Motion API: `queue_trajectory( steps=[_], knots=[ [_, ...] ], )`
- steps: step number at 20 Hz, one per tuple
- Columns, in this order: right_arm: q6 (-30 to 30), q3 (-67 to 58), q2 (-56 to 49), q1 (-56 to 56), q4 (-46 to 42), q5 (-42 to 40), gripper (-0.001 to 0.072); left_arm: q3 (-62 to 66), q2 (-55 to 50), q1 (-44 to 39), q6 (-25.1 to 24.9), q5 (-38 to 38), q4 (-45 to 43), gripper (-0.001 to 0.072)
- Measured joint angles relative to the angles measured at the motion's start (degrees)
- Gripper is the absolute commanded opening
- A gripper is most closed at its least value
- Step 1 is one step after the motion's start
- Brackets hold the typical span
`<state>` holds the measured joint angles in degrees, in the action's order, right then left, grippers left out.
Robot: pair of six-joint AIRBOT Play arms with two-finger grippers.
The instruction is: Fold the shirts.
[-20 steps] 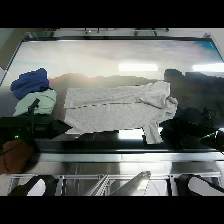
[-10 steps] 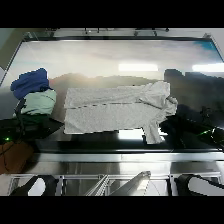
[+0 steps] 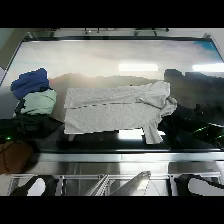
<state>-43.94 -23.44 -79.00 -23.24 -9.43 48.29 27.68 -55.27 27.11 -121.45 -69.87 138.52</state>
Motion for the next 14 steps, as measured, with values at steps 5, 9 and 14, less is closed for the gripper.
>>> queue_trajectory(
  steps=[5,9,14],
  knots=[
    [0.07,0.02,1.88,-1.51,-1.73,4.07,0.0012,1.57,-9.88,0.02,-0.13,2.54,-1.73,0.0704],
    [0.07,0.0,2.62,-1.9,-2.23,6.19,0.0011,7.21,-18.84,-0.66,-0.28,3.5,-2.16,0.0704],
    [0.11,0.0,2.86,-1.97,-2.32,7.04,0.0011,13.09,-28.89,-5.49,-0.39,-1.27,-0.9,0.07]
  ],
)
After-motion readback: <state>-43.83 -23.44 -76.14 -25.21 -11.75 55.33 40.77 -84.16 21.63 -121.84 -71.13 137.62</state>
